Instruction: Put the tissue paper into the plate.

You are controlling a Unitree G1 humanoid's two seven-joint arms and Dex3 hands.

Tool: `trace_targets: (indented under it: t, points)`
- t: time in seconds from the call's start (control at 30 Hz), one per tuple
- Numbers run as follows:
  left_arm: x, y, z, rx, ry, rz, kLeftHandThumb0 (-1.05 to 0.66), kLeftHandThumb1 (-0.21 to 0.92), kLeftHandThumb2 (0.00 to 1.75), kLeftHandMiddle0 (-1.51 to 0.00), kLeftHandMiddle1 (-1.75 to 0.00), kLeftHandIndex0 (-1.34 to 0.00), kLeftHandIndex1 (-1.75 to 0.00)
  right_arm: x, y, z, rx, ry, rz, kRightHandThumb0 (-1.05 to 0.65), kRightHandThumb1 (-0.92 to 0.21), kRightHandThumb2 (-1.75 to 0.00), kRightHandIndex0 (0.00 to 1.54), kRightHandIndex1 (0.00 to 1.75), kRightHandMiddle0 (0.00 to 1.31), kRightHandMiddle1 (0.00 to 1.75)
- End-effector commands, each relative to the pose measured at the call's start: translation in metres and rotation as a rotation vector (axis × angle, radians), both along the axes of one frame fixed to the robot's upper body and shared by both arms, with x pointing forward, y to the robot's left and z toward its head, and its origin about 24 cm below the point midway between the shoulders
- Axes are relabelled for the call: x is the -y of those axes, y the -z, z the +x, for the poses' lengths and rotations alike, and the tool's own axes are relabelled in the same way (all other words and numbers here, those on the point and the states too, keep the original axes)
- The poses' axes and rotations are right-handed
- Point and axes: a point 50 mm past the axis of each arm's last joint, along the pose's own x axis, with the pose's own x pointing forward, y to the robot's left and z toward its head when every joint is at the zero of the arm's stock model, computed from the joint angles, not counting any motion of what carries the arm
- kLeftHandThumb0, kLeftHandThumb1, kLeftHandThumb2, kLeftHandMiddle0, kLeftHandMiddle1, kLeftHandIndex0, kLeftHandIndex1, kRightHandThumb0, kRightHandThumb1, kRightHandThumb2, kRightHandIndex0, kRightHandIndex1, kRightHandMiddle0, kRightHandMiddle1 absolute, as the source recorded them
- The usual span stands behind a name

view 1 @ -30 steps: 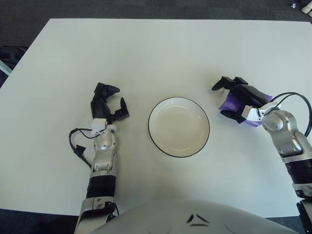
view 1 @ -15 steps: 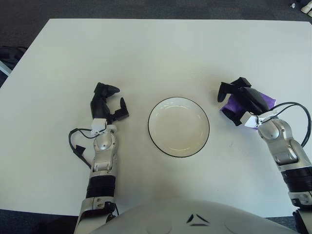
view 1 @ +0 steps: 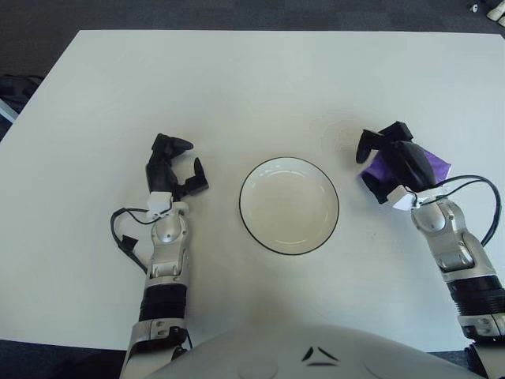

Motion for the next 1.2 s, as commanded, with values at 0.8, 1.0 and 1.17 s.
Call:
trace_targets:
  t: [0.8,1.0,1.17]
  points:
    - [0.0,0.021,-0.008,-0.107,-0.013,-0.004,-0.01,0.21,1.39,-0.7,-1.55,-0.55,-1.75,-0.002,-0.039,-0.001,0.252,-0.067,0.263,0.0,0.08,-1.75,0.92,1.68,0.69,1.75]
    - [0.0,0.022,-0.007,-0.11,-0.01,-0.011,-0.01,0.21,1.39,-0.71,-1.56,-0.54,-1.75,-0.009,-0.061,-0.002,0.294,-0.101,0.309,0.0,0.07,-1.75,0.9,1.71,0.69,1.75]
    - [0.001,0.022,-0.006,-0.108,-0.003,-0.021,-0.01,0.2,1.41,-0.7,-1.59,-0.54,-1.75,-0.014,-0.074,-0.002,0.319,-0.133,0.348,0.0,0.07,-1.75,0.9,1.71,0.69,1.75]
